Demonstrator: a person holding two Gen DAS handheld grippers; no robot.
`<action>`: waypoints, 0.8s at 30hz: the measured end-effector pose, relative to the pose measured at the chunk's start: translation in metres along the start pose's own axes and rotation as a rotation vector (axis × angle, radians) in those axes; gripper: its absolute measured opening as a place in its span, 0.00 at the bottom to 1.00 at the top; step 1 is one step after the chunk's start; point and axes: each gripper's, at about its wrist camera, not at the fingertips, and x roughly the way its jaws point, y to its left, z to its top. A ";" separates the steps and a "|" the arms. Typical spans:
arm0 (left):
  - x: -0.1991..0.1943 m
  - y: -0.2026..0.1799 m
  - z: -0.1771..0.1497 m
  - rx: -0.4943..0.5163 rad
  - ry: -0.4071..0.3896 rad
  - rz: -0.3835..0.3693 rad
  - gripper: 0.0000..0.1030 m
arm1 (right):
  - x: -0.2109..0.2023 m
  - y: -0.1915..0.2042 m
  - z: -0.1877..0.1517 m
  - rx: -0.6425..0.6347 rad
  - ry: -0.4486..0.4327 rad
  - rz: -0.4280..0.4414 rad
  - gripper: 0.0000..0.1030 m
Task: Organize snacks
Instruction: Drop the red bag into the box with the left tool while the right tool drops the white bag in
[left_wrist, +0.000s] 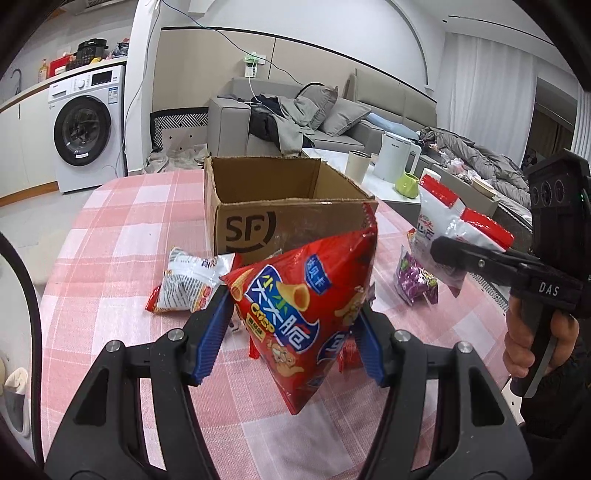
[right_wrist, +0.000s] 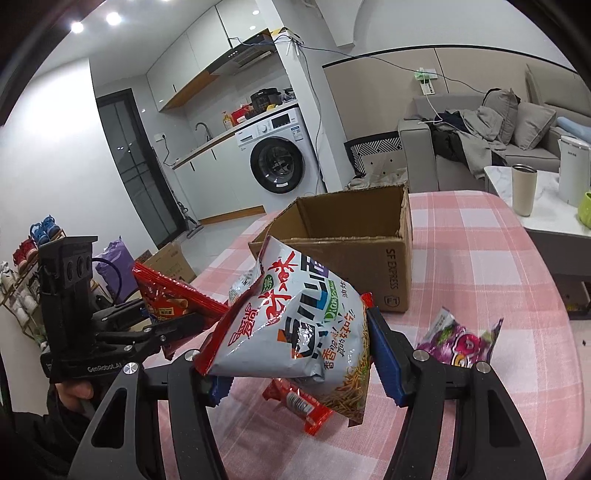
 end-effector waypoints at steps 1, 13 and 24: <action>0.000 0.000 0.002 -0.003 -0.004 0.002 0.58 | 0.001 0.001 0.003 -0.002 -0.001 -0.003 0.63; 0.018 0.007 0.034 -0.029 -0.020 0.032 0.58 | 0.020 0.009 0.037 -0.052 -0.012 -0.028 0.63; 0.048 0.006 0.064 -0.021 -0.004 0.065 0.58 | 0.046 -0.002 0.063 -0.040 -0.006 -0.043 0.63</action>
